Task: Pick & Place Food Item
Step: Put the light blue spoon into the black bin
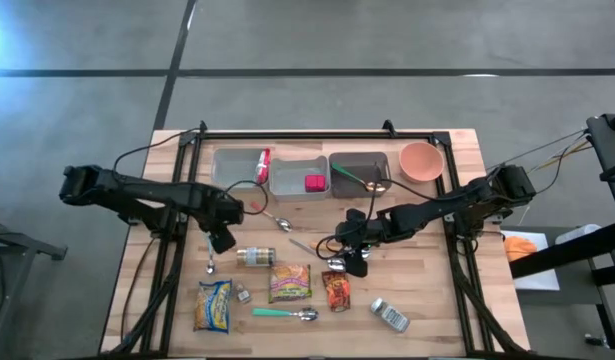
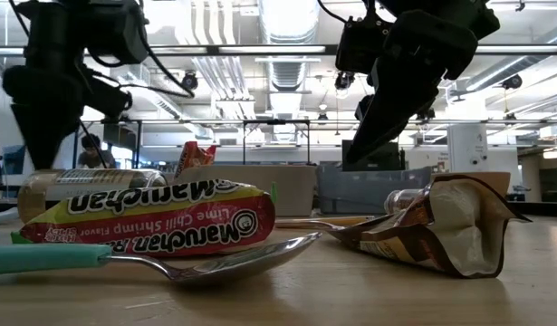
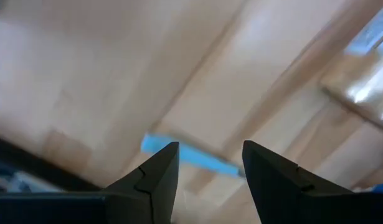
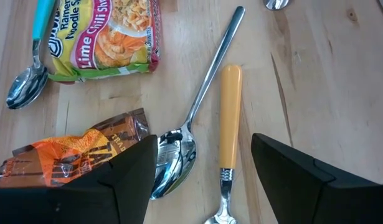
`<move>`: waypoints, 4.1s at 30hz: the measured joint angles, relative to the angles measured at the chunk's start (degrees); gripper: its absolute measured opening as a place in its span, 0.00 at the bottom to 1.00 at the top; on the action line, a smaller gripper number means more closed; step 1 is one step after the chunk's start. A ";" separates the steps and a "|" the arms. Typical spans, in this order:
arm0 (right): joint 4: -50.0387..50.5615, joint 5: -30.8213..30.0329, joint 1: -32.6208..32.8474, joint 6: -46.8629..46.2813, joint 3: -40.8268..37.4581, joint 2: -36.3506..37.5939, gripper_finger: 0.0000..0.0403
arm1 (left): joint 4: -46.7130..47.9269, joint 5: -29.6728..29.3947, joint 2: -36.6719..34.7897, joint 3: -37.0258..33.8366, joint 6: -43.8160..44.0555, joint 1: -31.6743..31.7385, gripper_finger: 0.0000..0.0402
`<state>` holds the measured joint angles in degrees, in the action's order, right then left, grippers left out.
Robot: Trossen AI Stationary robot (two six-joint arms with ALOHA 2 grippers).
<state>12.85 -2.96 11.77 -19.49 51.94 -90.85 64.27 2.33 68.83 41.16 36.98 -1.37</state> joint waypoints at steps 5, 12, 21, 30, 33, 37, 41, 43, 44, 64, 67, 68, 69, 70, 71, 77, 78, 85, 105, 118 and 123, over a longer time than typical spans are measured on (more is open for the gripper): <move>-0.42 0.00 0.00 0.00 0.00 0.00 0.64 | 4.73 0.48 3.47 0.11 11.50 0.26 0.45; -1.25 0.00 0.00 0.00 0.00 0.00 0.64 | 5.36 0.56 8.00 0.08 21.21 1.21 0.45; -1.24 0.14 0.69 -0.28 0.00 0.00 0.64 | 5.15 -0.93 11.84 0.02 9.60 1.89 0.45; -1.26 0.13 0.76 -0.08 0.00 0.00 0.64 | 0.20 -1.01 11.97 -2.73 9.51 3.93 0.45; -1.30 0.13 0.76 -0.04 0.00 0.00 0.64 | -0.73 -0.61 11.97 -3.60 9.50 5.22 0.45; -1.32 0.13 0.76 -0.02 0.00 0.00 0.64 | -0.81 -0.07 11.94 -4.45 9.50 6.68 0.45; -1.34 0.11 0.76 -0.02 0.00 0.00 0.64 | -1.85 2.29 11.94 -5.81 9.54 7.55 0.45; -1.35 0.11 0.76 -0.02 0.00 0.00 0.64 | -3.67 3.55 11.94 -6.78 9.93 7.61 0.45; -1.35 0.11 0.76 -0.01 0.00 0.00 0.64 | -5.02 4.32 11.94 -7.34 9.96 7.64 0.45; -1.48 0.09 0.75 0.00 0.00 0.00 0.64 | -10.05 7.55 11.75 -9.39 8.69 7.85 0.08; -1.48 0.09 0.74 0.00 0.00 0.00 0.64 | -10.14 7.10 11.75 -9.36 8.36 7.83 0.07; -1.48 0.09 0.74 0.00 0.00 0.00 0.64 | -10.11 7.09 11.75 -9.29 8.25 7.85 0.07; -1.48 0.09 0.74 0.00 0.00 0.00 0.64 | -10.02 6.87 11.79 -9.16 8.15 7.84 0.07; -1.48 0.09 0.74 0.00 0.00 0.00 0.64 | -9.87 6.60 11.85 -8.84 7.90 7.78 0.07; -1.48 0.07 0.74 0.00 0.00 0.00 0.64 | -9.65 6.20 11.92 -8.47 7.76 7.77 0.07; -1.45 0.07 0.74 0.12 0.00 0.00 0.64 | -9.49 0.29 11.69 -4.46 6.59 7.77 0.07; -1.45 0.05 0.74 0.21 0.00 0.00 0.64 | -8.68 0.24 11.59 -3.74 6.42 7.68 0.07; -1.24 -0.04 0.74 0.57 0.00 0.00 0.64 | -7.63 -0.03 9.73 0.84 3.76 7.30 0.07; -27.35 -1.78 0.55 1.54 0.00 0.00 0.64 | -13.41 -4.48 -3.09 9.26 -2.94 7.05 0.07; -40.50 -20.01 0.38 -1.20 0.00 -0.04 0.64 | -48.39 0.96 -6.63 9.19 -16.87 7.01 0.07; -45.22 -21.19 -1.42 1.14 0.25 -0.04 0.64 | -58.43 5.90 -6.63 9.19 -19.96 6.98 0.07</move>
<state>-32.36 -24.15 10.35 -18.34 52.19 -90.89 5.84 8.23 62.19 50.35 17.02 5.61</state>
